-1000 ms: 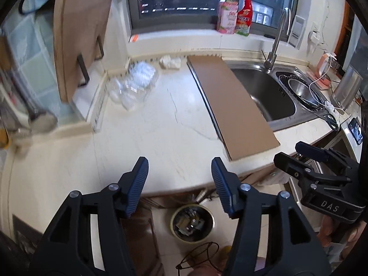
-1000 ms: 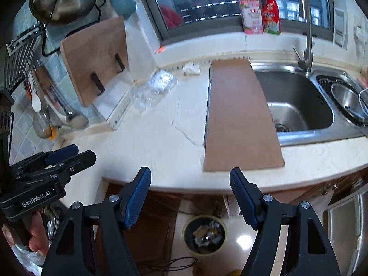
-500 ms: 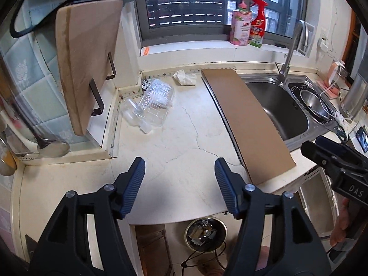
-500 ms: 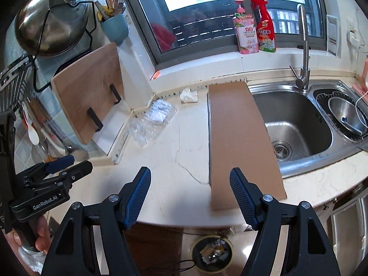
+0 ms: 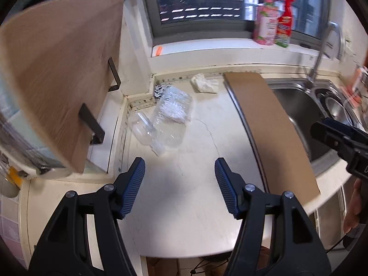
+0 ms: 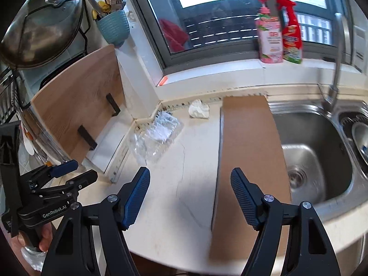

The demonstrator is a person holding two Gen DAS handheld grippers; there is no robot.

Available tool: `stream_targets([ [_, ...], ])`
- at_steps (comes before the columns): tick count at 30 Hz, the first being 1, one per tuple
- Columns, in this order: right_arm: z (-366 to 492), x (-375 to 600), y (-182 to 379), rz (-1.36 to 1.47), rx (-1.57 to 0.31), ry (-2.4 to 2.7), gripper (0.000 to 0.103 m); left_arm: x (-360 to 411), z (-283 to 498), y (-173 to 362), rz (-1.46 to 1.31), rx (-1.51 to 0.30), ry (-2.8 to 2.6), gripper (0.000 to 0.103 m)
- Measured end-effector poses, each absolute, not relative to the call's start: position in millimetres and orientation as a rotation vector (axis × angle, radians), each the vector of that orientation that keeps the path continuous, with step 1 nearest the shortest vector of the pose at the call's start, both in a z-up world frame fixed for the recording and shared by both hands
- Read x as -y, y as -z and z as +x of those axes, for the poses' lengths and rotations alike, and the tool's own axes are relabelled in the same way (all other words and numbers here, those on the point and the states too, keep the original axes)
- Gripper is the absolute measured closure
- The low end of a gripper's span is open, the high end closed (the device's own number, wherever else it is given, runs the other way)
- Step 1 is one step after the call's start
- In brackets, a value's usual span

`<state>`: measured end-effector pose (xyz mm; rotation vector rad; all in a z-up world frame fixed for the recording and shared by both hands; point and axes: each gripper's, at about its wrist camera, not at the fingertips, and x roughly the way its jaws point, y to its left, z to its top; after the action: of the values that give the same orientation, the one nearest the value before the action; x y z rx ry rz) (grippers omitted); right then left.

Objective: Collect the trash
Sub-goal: 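Move both open tools toward the wrapped clear bottles and white tissue, then grasp the wrapped clear bottles with the left tool while the right tool grasps the white tissue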

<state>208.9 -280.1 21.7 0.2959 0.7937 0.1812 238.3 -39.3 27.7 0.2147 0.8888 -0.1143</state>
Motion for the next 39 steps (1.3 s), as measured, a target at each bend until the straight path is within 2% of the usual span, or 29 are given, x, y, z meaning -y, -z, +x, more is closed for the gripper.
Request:
stream_targets([
  [8,341,310,-2,0.293,-0.858,-0.257,0.029,51,359,6,0.169,-1.016,0.075,0.043],
  [19,498,313,58,0.285,-0.985,-0.349,0.029,33,496,81,0.13,-1.203,0.002,0.043],
  [30,621,288,129,0.321,-1.107,-0.405,0.029,8,540,122,0.092,-1.278,-0.006,0.043],
  [38,665,261,178,0.287,-1.166,-0.407,0.029,9,546,126,0.078,-1.274,0.005,0.043],
  [39,669,259,184,0.285,-1.175,-0.413,0.032,8,547,126,0.073,-1.277,0.007,0.043],
])
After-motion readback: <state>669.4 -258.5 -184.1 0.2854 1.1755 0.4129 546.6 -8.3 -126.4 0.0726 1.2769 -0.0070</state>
